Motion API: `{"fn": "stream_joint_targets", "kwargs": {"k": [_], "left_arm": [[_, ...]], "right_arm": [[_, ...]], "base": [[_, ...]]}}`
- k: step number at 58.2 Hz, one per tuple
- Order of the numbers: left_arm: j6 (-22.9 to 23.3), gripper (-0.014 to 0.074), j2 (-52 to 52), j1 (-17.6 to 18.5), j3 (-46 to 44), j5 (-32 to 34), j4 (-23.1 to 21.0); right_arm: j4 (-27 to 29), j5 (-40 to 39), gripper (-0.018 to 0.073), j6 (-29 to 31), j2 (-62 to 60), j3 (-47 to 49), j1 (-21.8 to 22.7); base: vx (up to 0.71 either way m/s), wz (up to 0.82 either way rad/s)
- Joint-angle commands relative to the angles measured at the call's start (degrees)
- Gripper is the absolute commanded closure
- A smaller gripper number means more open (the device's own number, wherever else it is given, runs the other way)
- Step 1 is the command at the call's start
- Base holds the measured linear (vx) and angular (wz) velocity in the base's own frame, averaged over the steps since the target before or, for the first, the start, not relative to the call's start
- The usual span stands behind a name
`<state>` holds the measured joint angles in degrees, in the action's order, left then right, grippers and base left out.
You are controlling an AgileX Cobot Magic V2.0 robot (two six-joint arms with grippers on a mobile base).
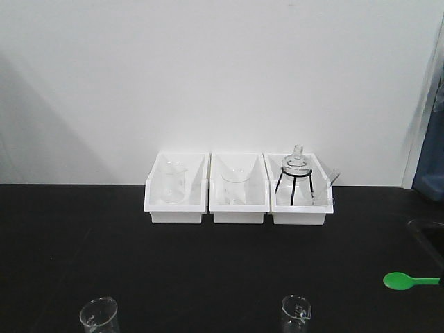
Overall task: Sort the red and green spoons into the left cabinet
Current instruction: 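Raise both held spoons up and away from the beakers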
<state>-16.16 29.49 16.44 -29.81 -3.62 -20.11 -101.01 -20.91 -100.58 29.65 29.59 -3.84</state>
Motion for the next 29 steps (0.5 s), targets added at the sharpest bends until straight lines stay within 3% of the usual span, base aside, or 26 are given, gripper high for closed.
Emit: {"fn": "stream_joint_targets", "kwargs": {"k": [1, 29], "left_arm": [[0.0, 0.0596, 0.2, 0.3, -1.2, 3.9, -0.1], [0.0, 0.0596, 0.2, 0.3, -1.2, 2.7, -0.1]], "right_arm": [[-1.1, 2.0, 0.0564, -0.3, 0.2, 1.6, 0.3], [-1.1, 1.9, 0.0564, -0.3, 0.2, 1.6, 0.3]], "base": [[0.00, 0.00], [0.00, 0.00]]}}
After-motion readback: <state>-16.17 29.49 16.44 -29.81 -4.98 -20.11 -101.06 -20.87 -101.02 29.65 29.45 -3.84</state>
